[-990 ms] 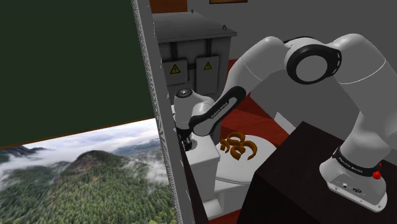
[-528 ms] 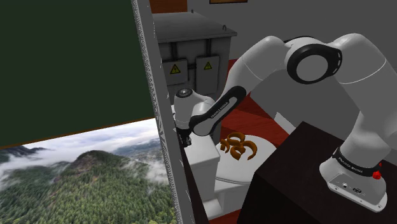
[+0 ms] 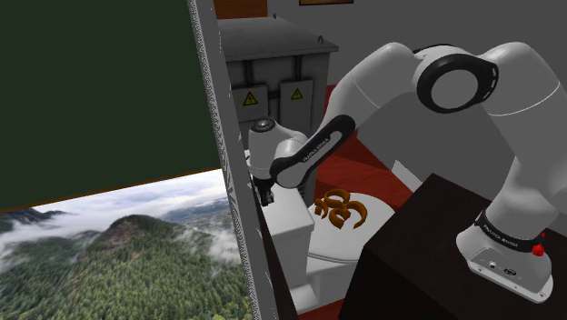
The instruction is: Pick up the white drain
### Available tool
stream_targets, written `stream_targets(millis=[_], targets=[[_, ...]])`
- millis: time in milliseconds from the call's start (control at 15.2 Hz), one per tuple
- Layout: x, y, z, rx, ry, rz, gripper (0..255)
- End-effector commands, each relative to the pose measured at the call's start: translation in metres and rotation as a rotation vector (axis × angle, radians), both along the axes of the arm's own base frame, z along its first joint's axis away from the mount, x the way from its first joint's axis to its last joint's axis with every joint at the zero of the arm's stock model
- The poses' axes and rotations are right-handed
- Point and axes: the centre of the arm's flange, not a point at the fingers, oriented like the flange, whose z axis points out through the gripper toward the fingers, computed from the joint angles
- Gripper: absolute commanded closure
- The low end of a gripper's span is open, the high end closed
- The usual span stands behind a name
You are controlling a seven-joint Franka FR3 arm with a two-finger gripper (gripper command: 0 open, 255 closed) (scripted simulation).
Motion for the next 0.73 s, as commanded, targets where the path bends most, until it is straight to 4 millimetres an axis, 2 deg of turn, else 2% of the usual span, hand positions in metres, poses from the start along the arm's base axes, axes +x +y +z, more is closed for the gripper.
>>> stream_targets(millis=[0,528,660], targets=[[0.002,0.001,0.011,0.0,0.0,0.0,255],[0.002,0.001,0.053,0.0,0.0,0.0,255],[0.002,0.001,0.054,0.0,0.0,0.0,255]])
